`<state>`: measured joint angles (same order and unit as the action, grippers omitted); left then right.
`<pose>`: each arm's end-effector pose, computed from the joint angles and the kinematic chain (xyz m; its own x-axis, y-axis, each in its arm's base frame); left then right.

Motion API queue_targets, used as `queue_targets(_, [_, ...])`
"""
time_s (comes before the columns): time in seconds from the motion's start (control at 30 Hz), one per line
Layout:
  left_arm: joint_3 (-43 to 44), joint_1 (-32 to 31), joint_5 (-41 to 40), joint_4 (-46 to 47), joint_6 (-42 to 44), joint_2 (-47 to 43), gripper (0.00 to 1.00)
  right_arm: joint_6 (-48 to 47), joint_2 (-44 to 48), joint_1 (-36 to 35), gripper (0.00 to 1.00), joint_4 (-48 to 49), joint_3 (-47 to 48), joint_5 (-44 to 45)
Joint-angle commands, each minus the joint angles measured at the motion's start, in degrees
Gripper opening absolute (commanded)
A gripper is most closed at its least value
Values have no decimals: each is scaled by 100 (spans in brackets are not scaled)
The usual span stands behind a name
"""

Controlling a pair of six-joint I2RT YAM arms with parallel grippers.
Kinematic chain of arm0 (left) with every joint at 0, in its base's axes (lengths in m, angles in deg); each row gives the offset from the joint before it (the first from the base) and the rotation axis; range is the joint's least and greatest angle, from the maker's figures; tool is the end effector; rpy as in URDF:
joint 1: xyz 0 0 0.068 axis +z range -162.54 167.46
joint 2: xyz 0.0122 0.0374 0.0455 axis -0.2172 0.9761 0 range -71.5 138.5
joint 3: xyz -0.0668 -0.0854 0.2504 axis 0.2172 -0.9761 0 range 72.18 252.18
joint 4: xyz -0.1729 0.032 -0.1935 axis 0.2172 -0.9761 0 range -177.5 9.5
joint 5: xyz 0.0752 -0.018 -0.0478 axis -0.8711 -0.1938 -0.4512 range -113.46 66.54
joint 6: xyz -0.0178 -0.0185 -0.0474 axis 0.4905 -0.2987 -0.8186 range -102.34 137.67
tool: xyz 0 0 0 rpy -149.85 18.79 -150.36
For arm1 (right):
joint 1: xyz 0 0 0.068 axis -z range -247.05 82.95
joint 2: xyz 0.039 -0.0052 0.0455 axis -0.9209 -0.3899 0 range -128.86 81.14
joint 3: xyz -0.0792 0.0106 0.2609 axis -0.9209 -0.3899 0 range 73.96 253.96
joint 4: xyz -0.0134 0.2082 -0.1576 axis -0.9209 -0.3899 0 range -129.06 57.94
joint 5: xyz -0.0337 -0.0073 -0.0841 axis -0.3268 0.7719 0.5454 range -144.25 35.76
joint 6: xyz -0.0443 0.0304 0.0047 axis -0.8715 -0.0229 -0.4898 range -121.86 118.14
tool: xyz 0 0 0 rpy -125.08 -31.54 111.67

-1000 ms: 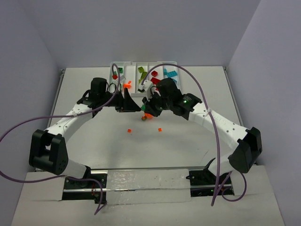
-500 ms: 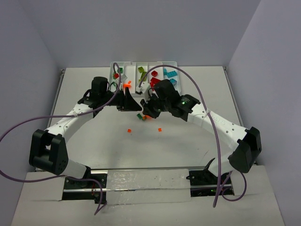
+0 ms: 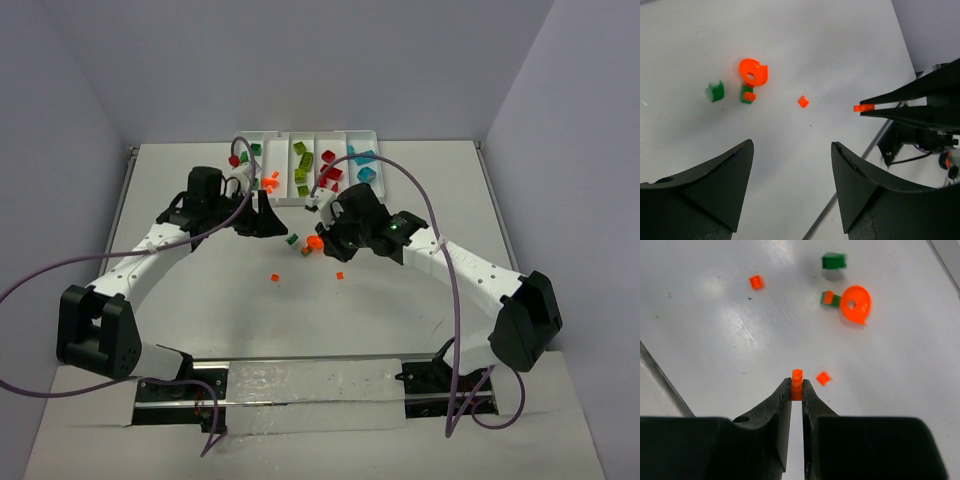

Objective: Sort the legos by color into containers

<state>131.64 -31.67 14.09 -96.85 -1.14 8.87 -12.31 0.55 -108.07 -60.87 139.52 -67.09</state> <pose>0.2834 -0.1214 0.2806 -0.7729 -0.0024 -0.6345 0.4954 0.6225 -0.6058 0.2268 0.2077 0.2931 -0.3760 -0.5615 -0.7371 -0.8431 0.5374 0.0207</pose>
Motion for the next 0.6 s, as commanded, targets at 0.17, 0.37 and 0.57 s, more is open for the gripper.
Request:
queue_targets(0.17, [236,873,3,290,-23,-83,79,263,-671,392,0,442,664,121])
queue_targets(0.37, [556,1513,136,278,-121,75,88,520,-2600,427,0,563,2621,100])
queue_targets(0.57, [542,1941,88,287,58,59,92,951,-4281,453,0,510,4899,79])
